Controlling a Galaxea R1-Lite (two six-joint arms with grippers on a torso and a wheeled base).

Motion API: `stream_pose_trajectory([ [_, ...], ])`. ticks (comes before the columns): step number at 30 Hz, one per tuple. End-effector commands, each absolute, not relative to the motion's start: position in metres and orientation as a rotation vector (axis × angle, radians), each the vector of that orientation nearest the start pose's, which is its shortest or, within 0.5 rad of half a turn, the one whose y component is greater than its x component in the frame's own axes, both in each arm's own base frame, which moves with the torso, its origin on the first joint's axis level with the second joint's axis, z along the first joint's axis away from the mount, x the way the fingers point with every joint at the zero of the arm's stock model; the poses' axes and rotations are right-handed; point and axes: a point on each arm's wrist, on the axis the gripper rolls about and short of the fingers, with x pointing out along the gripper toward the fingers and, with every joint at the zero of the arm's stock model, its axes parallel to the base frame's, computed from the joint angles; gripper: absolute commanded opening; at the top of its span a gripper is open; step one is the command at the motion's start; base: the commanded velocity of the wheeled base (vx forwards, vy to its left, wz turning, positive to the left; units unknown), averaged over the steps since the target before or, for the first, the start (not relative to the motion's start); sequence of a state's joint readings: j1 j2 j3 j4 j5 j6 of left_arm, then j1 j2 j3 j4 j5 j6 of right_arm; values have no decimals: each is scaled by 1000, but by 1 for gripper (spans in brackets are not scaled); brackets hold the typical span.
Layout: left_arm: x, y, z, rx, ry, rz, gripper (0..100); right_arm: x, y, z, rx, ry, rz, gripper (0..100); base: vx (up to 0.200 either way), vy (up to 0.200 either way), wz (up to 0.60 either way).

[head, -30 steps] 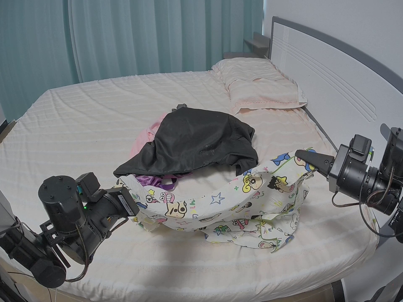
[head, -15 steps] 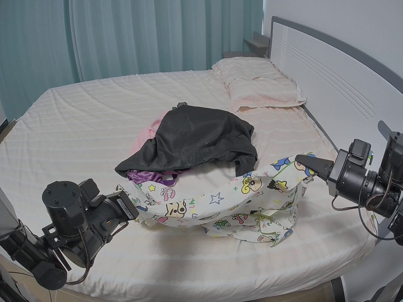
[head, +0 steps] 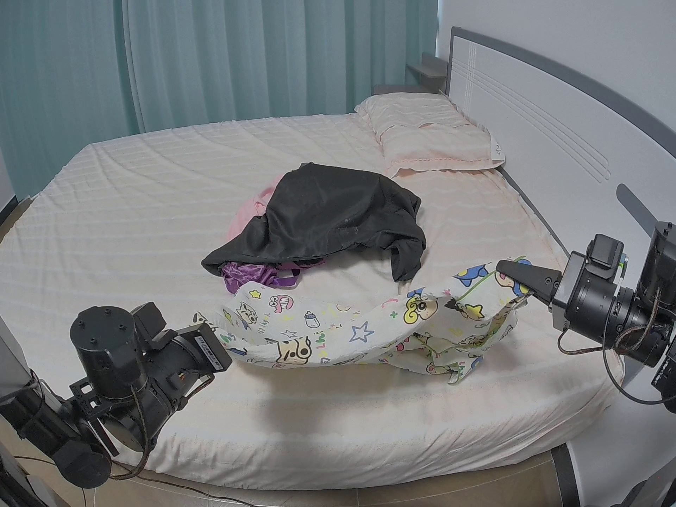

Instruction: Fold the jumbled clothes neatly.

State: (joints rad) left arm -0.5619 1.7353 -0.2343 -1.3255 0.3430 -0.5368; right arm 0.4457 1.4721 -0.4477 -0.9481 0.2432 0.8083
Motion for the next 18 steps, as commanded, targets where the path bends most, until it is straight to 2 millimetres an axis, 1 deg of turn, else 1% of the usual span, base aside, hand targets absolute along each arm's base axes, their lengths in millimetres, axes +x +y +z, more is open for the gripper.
stream_pose_trajectory([
  [1, 203, -119, 109, -455, 216, -169, 0, 203, 103, 181, 767, 352, 620, 0, 0, 0, 0],
  [5, 202, -119, 108, -454, 219, -170, 0, 202, 103, 182, 768, 348, 622, 0, 0, 0, 0],
  [18, 200, -117, 114, -462, 198, -175, 0, 202, 102, 184, 770, 338, 622, 0, 0, 200, 0],
])
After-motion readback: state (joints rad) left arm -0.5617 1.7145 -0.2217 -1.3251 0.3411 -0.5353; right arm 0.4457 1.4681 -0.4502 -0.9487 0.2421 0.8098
